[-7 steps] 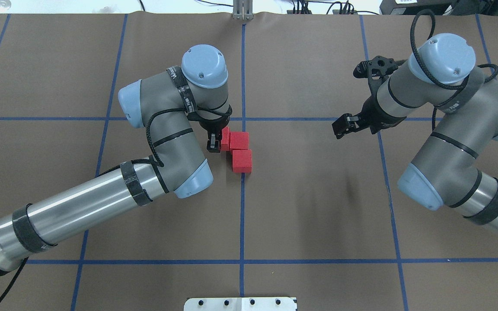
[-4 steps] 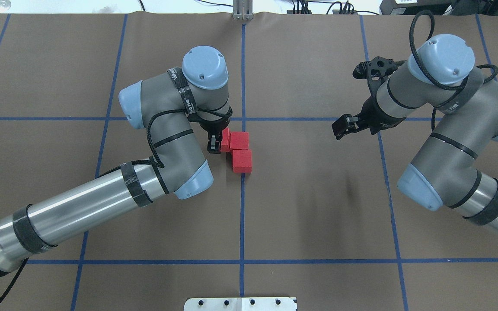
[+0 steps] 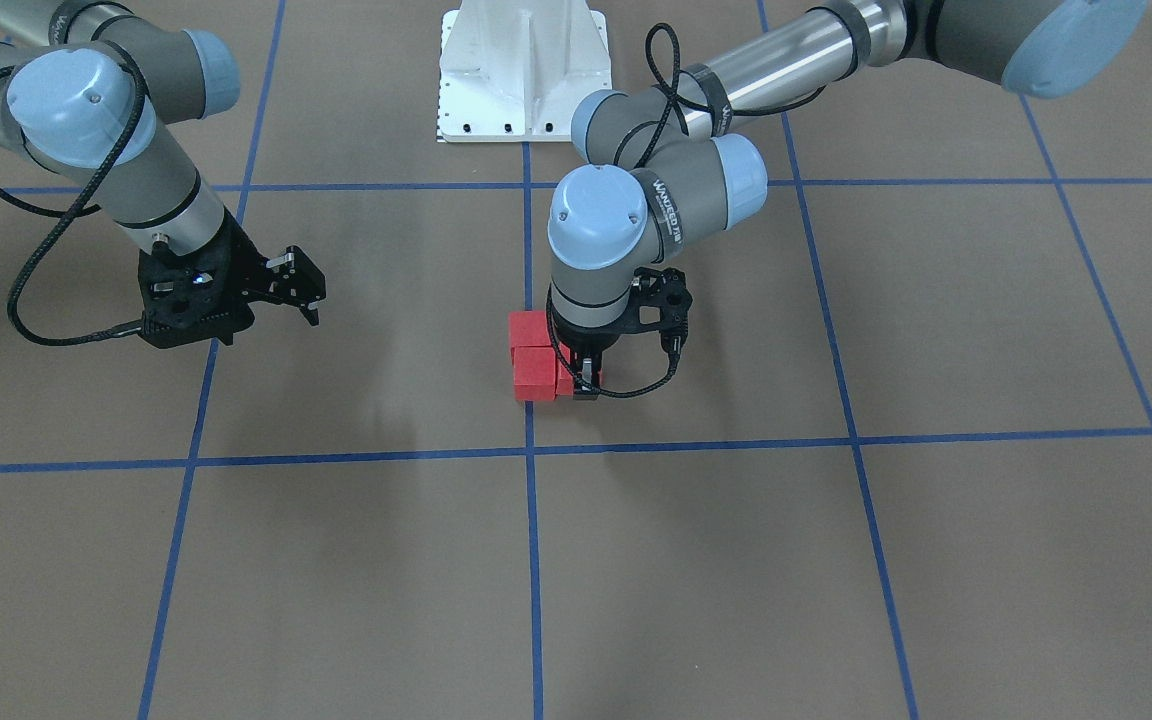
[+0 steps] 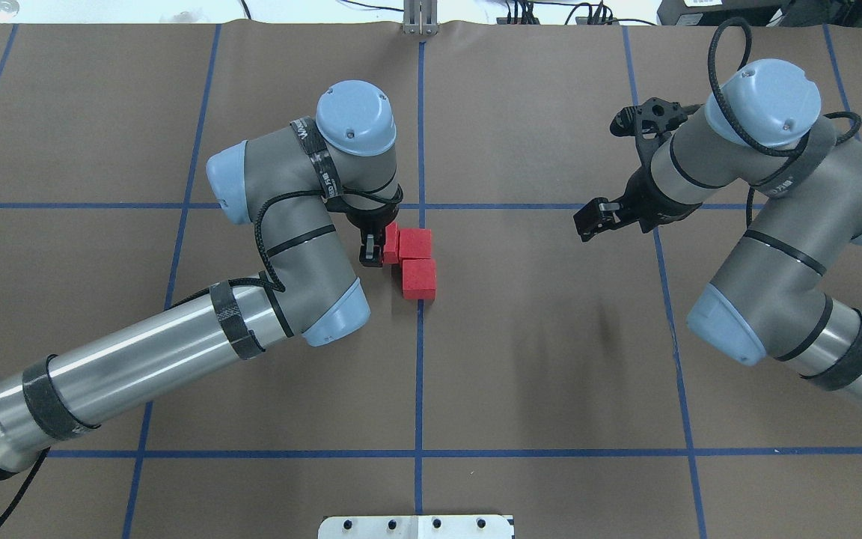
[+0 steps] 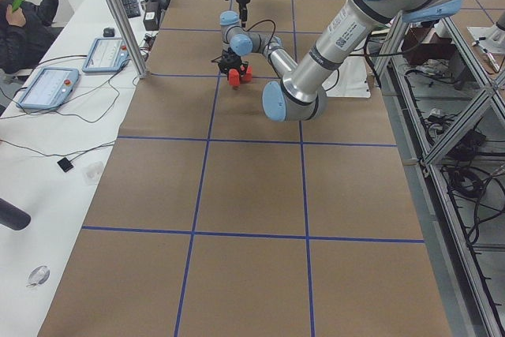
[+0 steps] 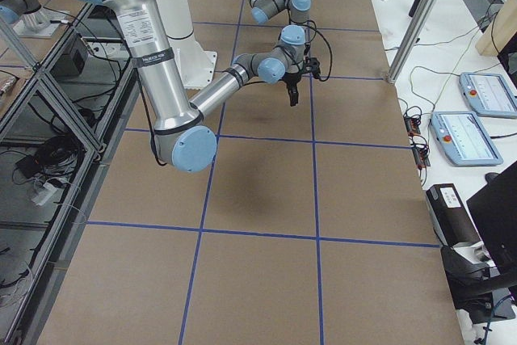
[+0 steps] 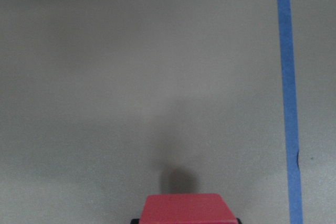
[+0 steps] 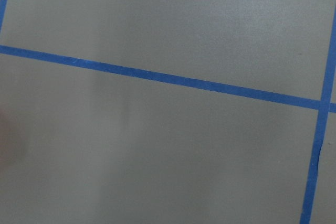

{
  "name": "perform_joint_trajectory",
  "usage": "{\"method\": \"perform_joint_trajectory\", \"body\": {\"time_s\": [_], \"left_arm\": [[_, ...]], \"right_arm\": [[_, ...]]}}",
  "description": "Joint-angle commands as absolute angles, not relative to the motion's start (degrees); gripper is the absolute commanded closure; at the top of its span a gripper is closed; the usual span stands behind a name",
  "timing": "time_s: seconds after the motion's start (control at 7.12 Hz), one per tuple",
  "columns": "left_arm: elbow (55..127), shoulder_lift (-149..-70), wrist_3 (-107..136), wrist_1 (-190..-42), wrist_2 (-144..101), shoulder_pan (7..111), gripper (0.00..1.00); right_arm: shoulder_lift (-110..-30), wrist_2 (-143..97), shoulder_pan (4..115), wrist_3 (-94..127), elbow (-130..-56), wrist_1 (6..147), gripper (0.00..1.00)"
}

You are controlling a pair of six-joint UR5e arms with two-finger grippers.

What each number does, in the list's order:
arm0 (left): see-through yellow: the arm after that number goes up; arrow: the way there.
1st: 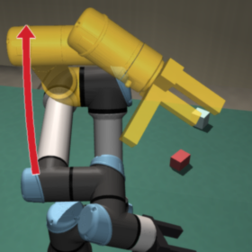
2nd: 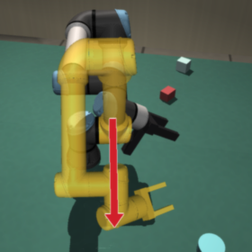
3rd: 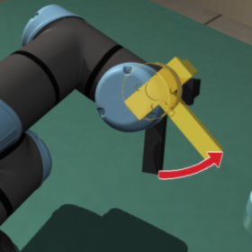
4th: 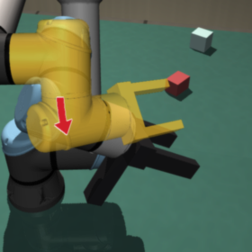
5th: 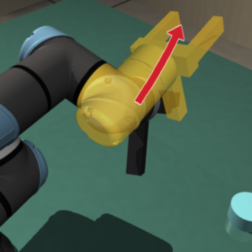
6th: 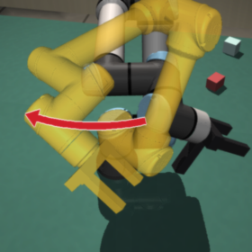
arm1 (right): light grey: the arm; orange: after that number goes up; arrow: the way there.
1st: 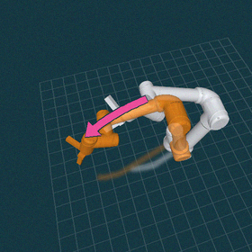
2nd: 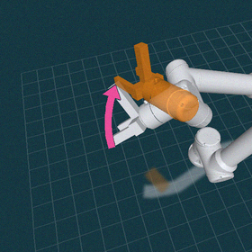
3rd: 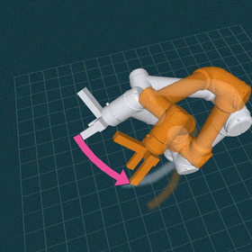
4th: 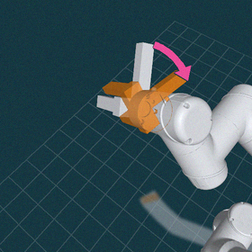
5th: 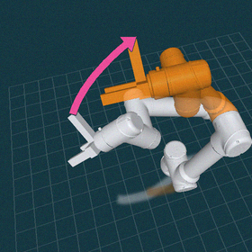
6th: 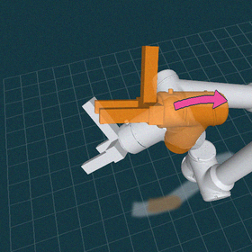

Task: Form red blocks into L shape at center
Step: 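Lower the cube beside the farther center cube and open the left gripper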

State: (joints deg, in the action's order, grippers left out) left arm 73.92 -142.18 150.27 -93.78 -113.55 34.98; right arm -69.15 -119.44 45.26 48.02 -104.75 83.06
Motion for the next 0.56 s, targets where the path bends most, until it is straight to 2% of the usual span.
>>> {"method": "perform_joint_trajectory", "body": {"time_s": [0.0, 0.14, 0.42], "left_arm": [[73.92, -142.12, 149.94, -93.78, -113.47, 34.72, 0.35], [73.92, -142.12, 149.94, -93.69, -113.47, 34.72, 0.26], [73.92, -142.12, 149.94, -93.69, -113.47, 34.72, 0.22]], "right_arm": [[-69.0, -119.44, 45.26, 47.99, -104.59, 83.06, 0.01], [-68.99, -119.44, 45.26, 47.99, -104.59, 83.06, 0.01], [-68.91, -119.36, 45.18, 47.99, -104.59, 83.06, 0.01]]}}
